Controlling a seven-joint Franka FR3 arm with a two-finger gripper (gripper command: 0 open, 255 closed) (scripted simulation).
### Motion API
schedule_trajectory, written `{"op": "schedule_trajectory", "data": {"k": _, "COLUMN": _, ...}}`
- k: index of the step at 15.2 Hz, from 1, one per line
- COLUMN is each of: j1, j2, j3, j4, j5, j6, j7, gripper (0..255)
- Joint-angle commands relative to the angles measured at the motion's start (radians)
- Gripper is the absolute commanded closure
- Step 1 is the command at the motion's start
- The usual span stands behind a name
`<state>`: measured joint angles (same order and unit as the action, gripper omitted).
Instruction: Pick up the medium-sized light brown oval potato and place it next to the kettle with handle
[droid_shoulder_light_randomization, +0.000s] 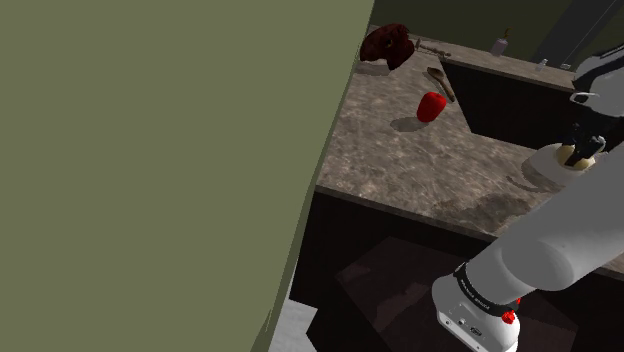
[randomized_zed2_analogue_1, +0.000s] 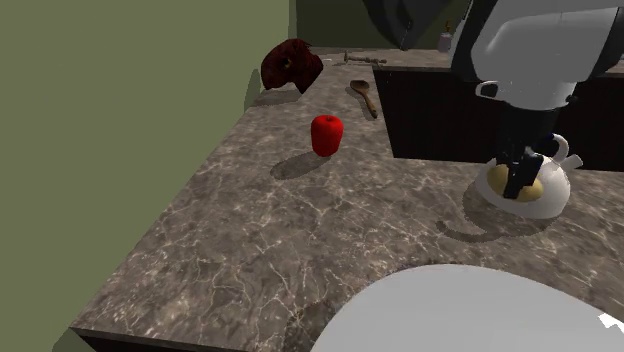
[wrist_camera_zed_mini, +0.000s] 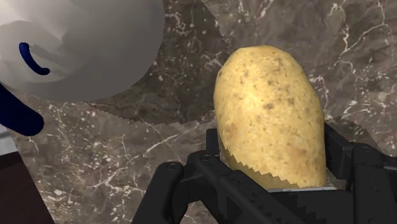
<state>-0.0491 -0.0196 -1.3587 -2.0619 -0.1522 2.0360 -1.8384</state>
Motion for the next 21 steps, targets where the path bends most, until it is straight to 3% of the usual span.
{"op": "schedule_trajectory", "data": {"k": 1, "j1": -0.002, "j2": 0.042, "j3": -0.011, "j4": -0.021, "j5": 0.045, "j6": 0.034, "j7": -0.030, "gripper": 255}}
{"op": "schedule_trajectory", "data": {"k": 5, "j1": -0.038, "j2": 0.131, "j3": 0.005, "j4": -0.053, "j5": 0.143, "j6": 0.090, "j7": -0.097, "gripper": 255}}
{"op": "schedule_trajectory", "data": {"k": 17, "j1": -0.215, "j2": 0.304, "j3": 0.171, "j4": -0.123, "j5": 0.345, "j6": 0.235, "j7": -0.227, "gripper": 255}}
{"op": "schedule_trajectory", "data": {"k": 21, "j1": -0.215, "j2": 0.304, "j3": 0.172, "j4": -0.123, "j5": 0.345, "j6": 0.236, "j7": -0.227, "gripper": 255}}
